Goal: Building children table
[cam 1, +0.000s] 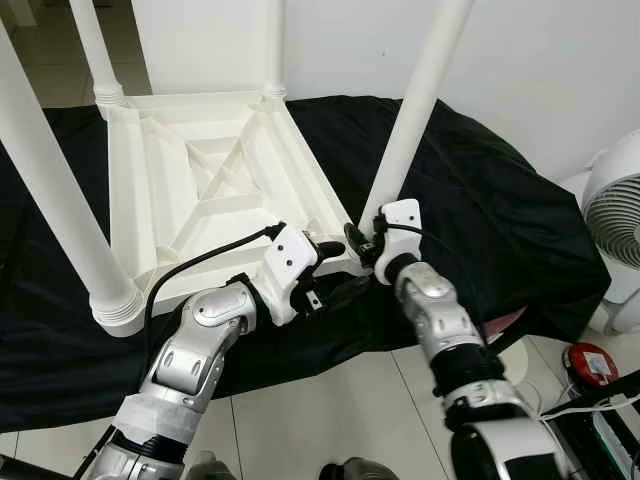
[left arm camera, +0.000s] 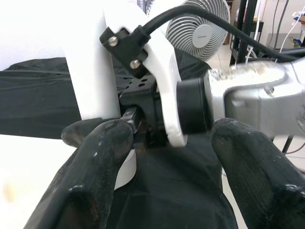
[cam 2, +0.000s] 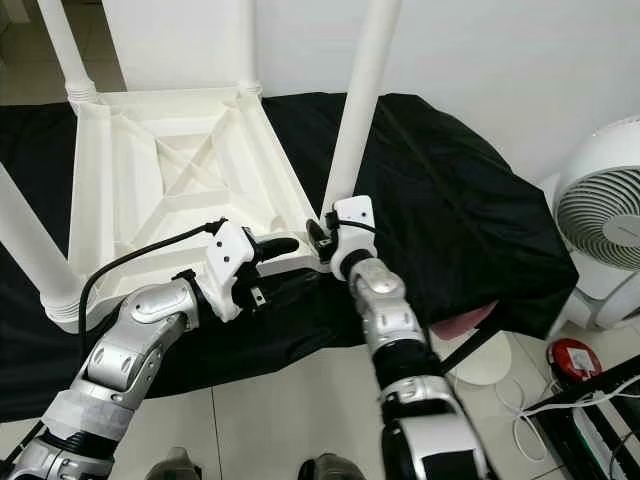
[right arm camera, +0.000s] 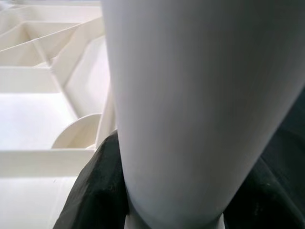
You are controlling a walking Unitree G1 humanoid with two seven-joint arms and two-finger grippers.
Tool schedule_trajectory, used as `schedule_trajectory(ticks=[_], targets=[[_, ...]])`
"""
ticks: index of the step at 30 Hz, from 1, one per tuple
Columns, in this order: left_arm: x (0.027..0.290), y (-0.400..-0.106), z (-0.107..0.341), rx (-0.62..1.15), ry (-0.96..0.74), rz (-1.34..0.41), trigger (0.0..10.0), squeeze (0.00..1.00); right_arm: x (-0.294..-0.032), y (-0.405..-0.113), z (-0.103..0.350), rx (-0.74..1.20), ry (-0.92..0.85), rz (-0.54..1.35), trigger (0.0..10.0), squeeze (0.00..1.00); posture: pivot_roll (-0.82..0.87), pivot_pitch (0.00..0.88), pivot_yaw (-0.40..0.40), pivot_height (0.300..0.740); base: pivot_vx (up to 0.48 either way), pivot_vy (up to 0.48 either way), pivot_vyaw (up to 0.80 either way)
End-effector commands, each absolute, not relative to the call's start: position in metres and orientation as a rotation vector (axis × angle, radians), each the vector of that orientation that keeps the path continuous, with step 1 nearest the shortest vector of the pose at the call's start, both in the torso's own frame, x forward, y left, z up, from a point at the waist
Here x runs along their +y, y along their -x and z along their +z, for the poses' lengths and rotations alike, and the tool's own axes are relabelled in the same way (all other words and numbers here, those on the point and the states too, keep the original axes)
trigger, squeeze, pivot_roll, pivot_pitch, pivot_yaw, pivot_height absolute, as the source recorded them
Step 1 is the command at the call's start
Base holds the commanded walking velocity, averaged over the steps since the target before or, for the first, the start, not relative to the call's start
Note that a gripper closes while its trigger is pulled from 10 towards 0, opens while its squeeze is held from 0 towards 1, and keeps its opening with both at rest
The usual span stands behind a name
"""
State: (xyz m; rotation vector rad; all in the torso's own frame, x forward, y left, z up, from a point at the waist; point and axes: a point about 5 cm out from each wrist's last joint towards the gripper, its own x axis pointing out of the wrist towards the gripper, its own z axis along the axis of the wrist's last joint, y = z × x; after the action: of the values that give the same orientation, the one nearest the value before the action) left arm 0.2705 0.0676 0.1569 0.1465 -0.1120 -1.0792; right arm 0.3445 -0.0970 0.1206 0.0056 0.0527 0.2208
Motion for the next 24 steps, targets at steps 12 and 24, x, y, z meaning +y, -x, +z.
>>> schedule_trajectory(ticks=[12, 24], targets=[[0.063, -0.27, 0.153, -0.099, -0.146, -1.047, 10.0, 0.0, -0.079, -0.33, 0.122, 0.079, -0.031, 0.138, 10.0, 0.73, 0.07, 0.0, -0.112, 0.74, 0.0, 0.0, 0.0], [0.066, -0.27, 0.152, -0.098, -0.152, -1.038, 10.0, 0.0, -0.095, -0.325, 0.135, -0.013, -0.03, 0.211, 10.0, 1.0, 0.08, 0.0, -0.114, 0.74, 0.0, 0.0, 0.0]])
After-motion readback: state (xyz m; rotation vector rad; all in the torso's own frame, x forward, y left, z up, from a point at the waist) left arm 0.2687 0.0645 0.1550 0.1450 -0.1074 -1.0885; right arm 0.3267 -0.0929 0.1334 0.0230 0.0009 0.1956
